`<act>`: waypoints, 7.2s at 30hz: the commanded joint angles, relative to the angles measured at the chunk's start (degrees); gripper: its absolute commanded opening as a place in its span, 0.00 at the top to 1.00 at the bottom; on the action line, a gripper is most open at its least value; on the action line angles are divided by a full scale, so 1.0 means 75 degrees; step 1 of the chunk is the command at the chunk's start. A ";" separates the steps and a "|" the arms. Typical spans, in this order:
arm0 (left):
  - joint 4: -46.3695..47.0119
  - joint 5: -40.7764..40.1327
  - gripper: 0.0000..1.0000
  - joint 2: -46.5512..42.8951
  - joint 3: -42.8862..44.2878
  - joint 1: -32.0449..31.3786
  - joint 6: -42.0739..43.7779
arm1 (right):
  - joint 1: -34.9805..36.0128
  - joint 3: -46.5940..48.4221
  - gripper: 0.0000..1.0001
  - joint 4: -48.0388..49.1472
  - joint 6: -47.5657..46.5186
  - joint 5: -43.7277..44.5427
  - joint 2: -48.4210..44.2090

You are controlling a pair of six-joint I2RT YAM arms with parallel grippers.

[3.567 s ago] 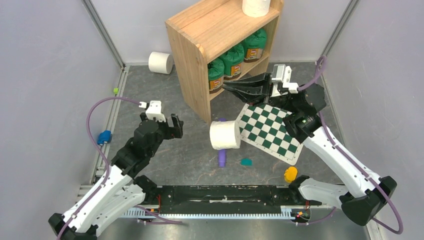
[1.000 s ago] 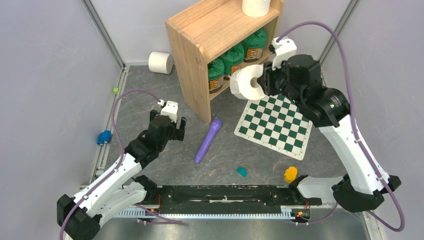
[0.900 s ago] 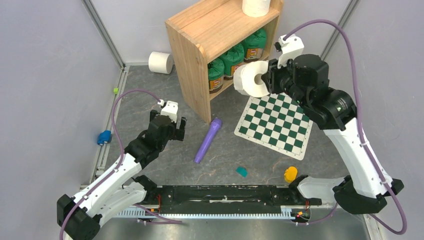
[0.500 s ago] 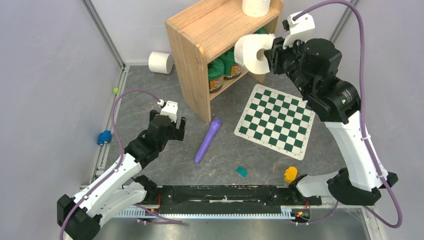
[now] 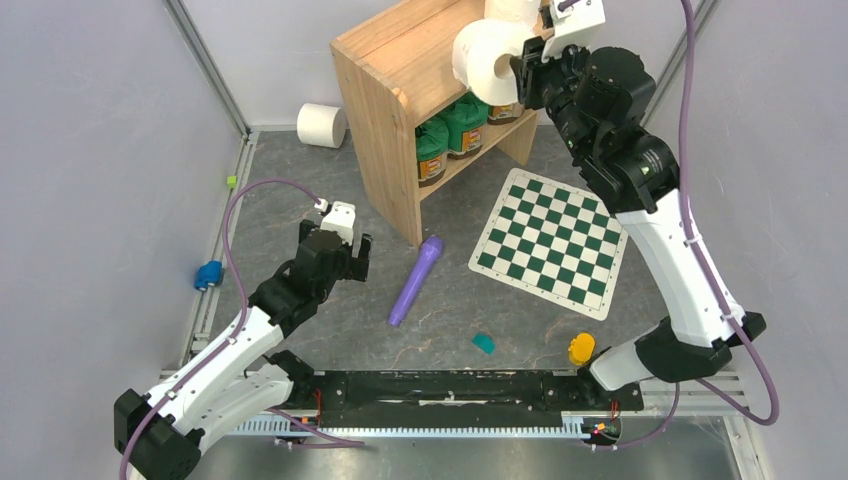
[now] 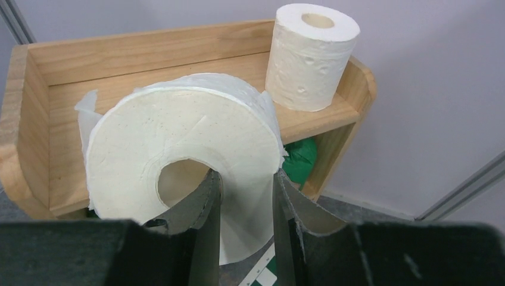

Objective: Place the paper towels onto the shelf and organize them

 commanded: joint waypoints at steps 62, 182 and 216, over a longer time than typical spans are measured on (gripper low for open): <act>0.0204 -0.0382 0.00 0.0004 -0.0001 0.0139 0.0407 | -0.0718 -0.0229 0.64 0.2329 -0.0025 -0.0731 0.0644; 0.4447 0.5575 0.00 1.1011 0.9132 0.5969 -0.2286 | -0.1019 -1.0683 0.02 0.2128 0.1245 -0.0201 -0.5917; 0.7604 0.8334 0.32 1.2333 0.8985 0.6302 -0.5814 | -0.1023 -0.9902 0.02 0.1834 0.0718 0.0186 -0.4316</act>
